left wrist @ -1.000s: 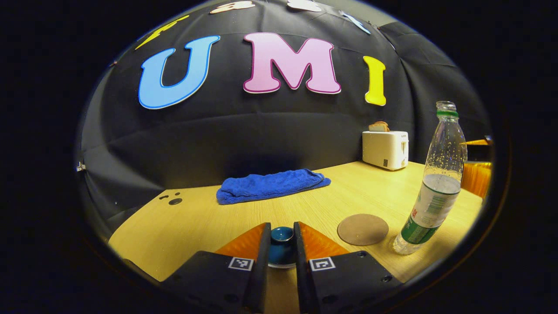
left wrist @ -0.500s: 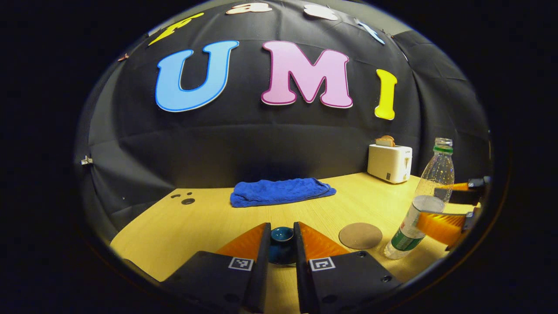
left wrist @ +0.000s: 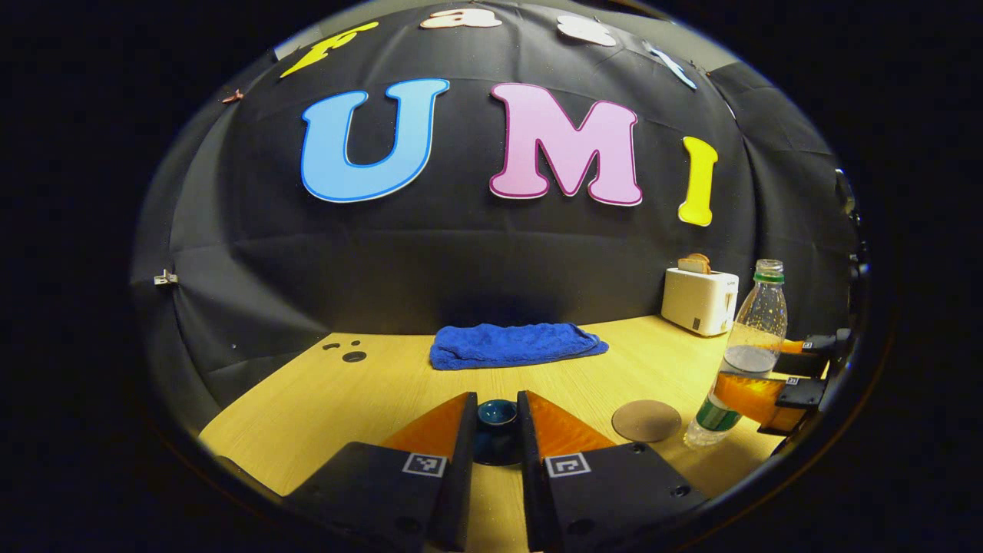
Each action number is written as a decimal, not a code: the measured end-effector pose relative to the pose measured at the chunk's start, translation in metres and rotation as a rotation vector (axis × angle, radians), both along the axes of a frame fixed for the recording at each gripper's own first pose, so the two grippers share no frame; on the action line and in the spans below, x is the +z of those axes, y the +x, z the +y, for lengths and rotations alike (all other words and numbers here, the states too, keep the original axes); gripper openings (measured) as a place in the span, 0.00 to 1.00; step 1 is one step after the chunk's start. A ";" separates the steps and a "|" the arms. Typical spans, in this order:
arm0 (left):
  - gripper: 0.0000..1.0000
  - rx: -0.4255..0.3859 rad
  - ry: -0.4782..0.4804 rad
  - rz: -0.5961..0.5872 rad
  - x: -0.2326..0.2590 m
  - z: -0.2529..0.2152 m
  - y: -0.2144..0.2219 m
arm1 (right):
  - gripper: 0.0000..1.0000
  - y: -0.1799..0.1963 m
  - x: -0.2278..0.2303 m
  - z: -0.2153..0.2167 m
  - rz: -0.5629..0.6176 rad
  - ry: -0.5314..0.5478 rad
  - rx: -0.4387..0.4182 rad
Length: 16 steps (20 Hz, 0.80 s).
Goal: Open the teacup lid with one hand, grasp the water bottle and pour water into the teacup with the other hand; after pouring, place the water bottle on the coaster and then close the teacup lid.
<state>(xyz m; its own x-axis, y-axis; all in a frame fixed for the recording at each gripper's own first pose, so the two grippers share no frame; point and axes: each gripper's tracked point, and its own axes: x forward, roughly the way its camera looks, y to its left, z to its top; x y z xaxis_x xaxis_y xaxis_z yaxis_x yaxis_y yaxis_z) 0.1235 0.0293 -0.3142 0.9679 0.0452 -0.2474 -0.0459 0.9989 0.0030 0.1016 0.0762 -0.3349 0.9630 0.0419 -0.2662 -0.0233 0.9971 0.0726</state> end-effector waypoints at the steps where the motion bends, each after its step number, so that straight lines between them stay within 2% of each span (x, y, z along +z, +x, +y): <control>1: 0.32 0.003 0.000 -0.001 0.001 0.002 -0.001 | 0.70 0.004 0.006 -0.002 -0.008 -0.060 -0.003; 2: 0.29 0.007 -0.001 -0.001 0.002 0.005 -0.002 | 0.75 0.008 0.011 -0.004 -0.015 -0.126 -0.005; 3: 0.32 0.012 -0.003 -0.002 0.003 0.008 -0.003 | 0.75 0.013 0.015 -0.004 -0.022 -0.189 0.004; 5: 0.32 0.022 -0.002 -0.009 0.007 0.015 -0.006 | 0.75 0.023 0.022 0.000 -0.032 -0.303 0.035; 12: 0.32 0.059 0.002 -0.010 0.009 0.046 -0.027 | 0.74 0.052 0.009 0.028 -0.030 -0.662 0.188; 13: 0.32 0.067 0.007 -0.009 0.009 0.051 -0.031 | 0.77 0.055 0.009 0.032 -0.034 -0.710 0.210; 15: 0.32 0.080 0.013 -0.007 0.008 0.059 -0.036 | 0.70 0.060 0.004 0.039 -0.041 -0.819 0.241; 16: 0.32 0.089 0.014 -0.004 0.007 0.064 -0.039 | 0.70 0.062 0.002 0.043 -0.045 -0.867 0.257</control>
